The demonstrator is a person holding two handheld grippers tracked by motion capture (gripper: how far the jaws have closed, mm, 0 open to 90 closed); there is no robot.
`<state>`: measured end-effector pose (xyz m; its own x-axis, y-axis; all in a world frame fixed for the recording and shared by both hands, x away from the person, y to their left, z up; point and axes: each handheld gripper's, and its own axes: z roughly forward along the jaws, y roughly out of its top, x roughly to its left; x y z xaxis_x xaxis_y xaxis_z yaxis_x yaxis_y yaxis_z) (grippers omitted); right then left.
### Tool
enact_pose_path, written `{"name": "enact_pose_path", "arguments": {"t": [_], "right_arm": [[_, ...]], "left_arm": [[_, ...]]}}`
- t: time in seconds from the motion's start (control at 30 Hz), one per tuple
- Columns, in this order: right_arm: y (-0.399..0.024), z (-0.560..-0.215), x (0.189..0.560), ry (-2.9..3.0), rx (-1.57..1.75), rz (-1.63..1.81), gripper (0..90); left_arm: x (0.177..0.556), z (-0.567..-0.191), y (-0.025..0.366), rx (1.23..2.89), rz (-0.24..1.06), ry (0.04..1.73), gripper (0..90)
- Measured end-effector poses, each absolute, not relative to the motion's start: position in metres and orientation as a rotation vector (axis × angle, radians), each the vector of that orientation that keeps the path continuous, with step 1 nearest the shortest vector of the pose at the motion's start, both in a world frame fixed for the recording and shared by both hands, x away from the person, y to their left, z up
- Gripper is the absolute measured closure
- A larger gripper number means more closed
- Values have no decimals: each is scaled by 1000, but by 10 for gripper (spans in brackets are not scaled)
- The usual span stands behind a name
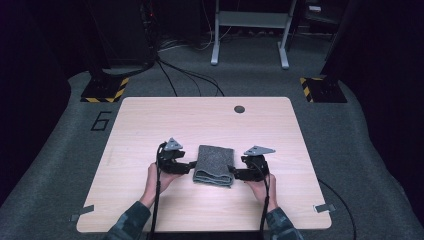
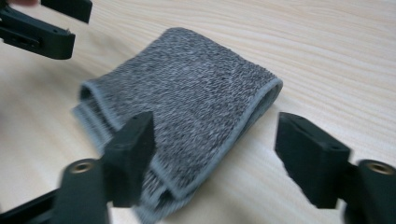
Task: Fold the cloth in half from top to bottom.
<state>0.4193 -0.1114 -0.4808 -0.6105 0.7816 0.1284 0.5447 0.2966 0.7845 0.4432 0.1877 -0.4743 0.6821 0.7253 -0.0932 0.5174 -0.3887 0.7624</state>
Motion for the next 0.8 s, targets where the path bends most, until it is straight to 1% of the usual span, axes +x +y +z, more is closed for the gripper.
{"name": "enact_pose_path", "arguments": {"t": [0.07, 0.13, 0.27, 0.4, 0.5, 0.57, 0.73, 0.8], "right_arm": [[-103, -485, 424, 2294, 1198, 1155, 221], [-96, -491, 429, 2303, 1205, 1122, 184], [-86, -504, 433, 2331, 1192, 1016, 154], [-87, -513, 432, 2353, 1191, 979, 146], [-89, -517, 432, 2361, 1195, 971, 141], [-90, -519, 431, 2373, 1191, 969, 141], [-93, -520, 429, 2384, 1175, 964, 138], [-92, -518, 430, 2405, 1153, 954, 136]], "left_arm": [[450, -478, 177, 2112, 368, 949, 300], [456, -484, 170, 2142, 353, 959, 290], [452, -497, 164, 2192, 362, 952, 286], [441, -507, 163, 2234, 384, 931, 275], [433, -513, 163, 2234, 403, 931, 267], [430, -515, 165, 2235, 383, 925, 267], [421, -516, 166, 2233, 383, 909, 265], [420, -513, 167, 2207, 376, 905, 237]]}}
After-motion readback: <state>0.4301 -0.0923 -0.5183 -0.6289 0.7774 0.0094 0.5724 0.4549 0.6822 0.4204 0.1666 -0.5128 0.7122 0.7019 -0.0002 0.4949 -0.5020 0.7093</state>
